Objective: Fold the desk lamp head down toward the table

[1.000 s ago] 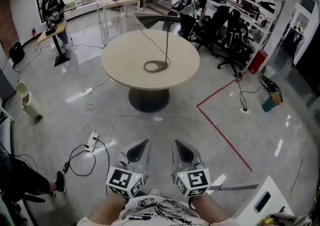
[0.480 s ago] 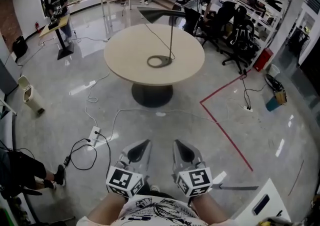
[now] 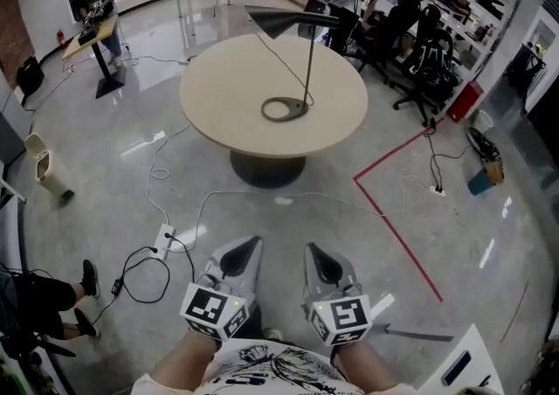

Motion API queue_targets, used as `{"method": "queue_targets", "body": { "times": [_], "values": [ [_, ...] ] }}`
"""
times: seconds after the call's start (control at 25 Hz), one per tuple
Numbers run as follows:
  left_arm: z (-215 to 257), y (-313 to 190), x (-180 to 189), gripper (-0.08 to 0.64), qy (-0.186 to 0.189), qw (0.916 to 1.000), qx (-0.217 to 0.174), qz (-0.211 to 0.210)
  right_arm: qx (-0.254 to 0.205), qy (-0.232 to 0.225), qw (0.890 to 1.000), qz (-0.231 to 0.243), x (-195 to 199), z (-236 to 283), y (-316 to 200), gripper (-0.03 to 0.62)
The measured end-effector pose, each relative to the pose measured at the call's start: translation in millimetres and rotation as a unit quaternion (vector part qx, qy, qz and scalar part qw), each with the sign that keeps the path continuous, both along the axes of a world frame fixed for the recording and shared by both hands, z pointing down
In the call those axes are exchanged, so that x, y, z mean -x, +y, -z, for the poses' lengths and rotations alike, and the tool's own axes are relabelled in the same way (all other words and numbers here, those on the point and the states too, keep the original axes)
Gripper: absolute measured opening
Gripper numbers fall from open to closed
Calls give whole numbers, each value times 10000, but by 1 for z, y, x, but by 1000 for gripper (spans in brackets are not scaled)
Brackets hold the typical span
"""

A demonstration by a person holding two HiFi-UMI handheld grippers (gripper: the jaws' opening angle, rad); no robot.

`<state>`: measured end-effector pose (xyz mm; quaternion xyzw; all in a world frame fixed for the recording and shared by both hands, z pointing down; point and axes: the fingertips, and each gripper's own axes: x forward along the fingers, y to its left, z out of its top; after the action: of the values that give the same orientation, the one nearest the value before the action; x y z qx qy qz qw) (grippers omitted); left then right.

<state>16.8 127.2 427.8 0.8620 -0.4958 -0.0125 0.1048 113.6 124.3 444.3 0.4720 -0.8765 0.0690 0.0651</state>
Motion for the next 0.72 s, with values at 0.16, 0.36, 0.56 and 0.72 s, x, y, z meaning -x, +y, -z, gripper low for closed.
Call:
{"method": "queue_targets", "body": {
  "times": [0.16, 0.36, 0.56, 0.72],
  "values": [
    [6, -46, 18, 6, 58, 10000, -43, -49, 52, 16, 10000, -40, 14, 6, -46, 9],
    [16, -108, 51, 6, 80, 9998, -146, -114, -26, 93, 9998, -190, 39, 13, -104, 9],
    [25, -156, 76, 6, 168, 9992, -235, -267, -38, 25, 9996, -268, 65, 21, -151, 9],
    [26, -181, 86, 6, 332, 9985, -201, -390, -54, 30, 9995, -299, 83, 21, -182, 9]
  ]
}}
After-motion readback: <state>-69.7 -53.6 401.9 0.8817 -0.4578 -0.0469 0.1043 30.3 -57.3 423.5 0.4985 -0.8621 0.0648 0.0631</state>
